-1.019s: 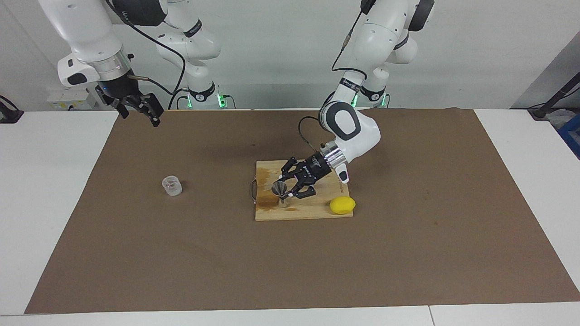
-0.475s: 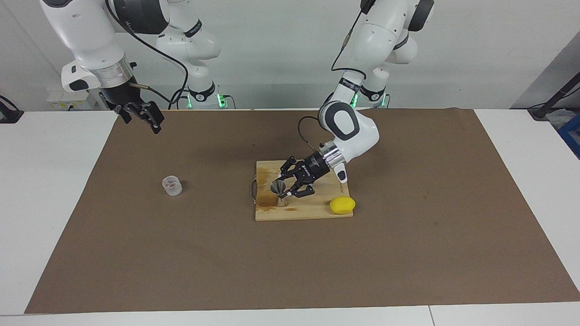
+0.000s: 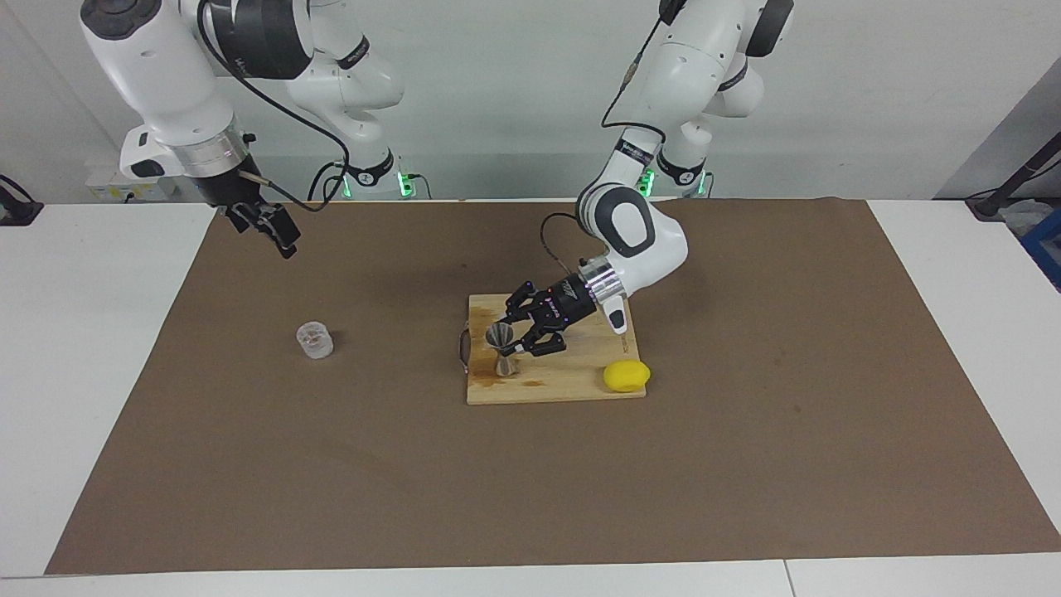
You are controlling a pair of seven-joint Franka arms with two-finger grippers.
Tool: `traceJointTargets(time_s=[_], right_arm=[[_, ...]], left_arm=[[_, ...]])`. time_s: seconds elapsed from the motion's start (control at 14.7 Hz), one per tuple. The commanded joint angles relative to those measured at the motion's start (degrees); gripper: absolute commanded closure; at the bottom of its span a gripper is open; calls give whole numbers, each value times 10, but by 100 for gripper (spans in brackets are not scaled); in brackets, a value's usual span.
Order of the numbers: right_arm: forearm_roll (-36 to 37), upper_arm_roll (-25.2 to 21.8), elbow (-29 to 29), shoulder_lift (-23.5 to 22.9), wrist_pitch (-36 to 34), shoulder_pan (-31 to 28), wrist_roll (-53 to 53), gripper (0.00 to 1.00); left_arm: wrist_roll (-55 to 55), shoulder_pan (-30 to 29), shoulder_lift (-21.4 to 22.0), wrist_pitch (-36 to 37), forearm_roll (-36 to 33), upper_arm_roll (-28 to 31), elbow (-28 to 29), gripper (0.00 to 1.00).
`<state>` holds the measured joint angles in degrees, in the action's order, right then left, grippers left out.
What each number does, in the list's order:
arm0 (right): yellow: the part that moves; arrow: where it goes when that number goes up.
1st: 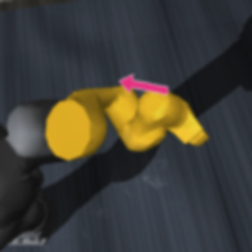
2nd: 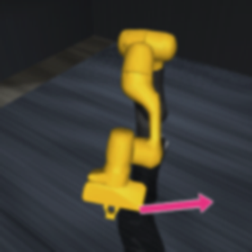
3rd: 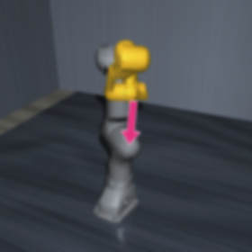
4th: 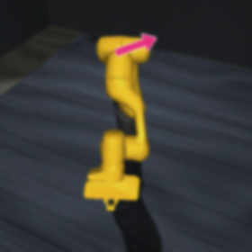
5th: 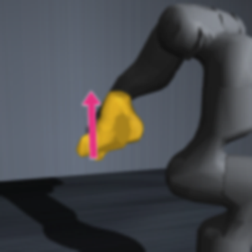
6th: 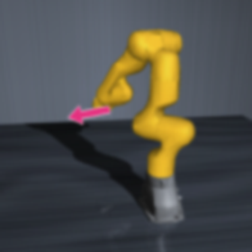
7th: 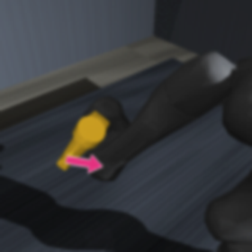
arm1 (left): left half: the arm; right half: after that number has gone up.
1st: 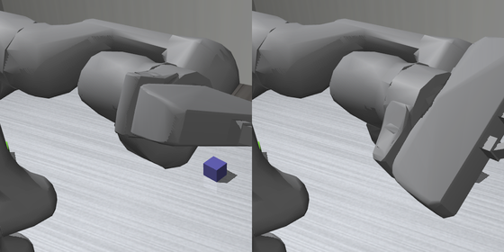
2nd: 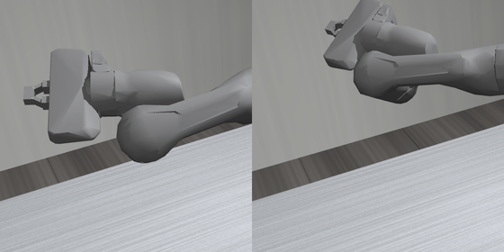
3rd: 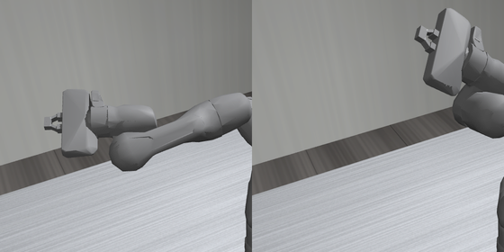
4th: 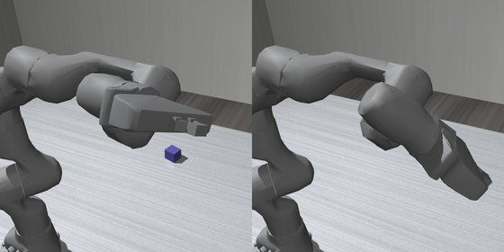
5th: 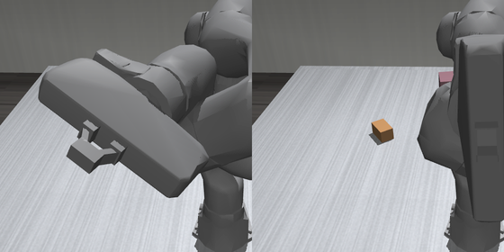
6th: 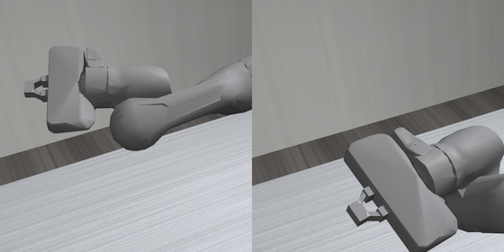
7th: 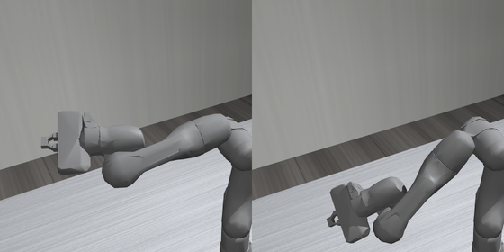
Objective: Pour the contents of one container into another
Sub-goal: 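Lower the cup onto the board while the right gripper reaches the glass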
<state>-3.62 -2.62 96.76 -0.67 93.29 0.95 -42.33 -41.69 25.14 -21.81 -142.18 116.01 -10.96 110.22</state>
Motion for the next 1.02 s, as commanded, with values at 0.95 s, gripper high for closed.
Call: traceJointTargets(time_s=[0.95], right_arm=[[-242, 1, 85, -115, 93, -166, -150, 0]], left_arm=[[13, 8, 23, 15, 26, 8, 40, 100]])
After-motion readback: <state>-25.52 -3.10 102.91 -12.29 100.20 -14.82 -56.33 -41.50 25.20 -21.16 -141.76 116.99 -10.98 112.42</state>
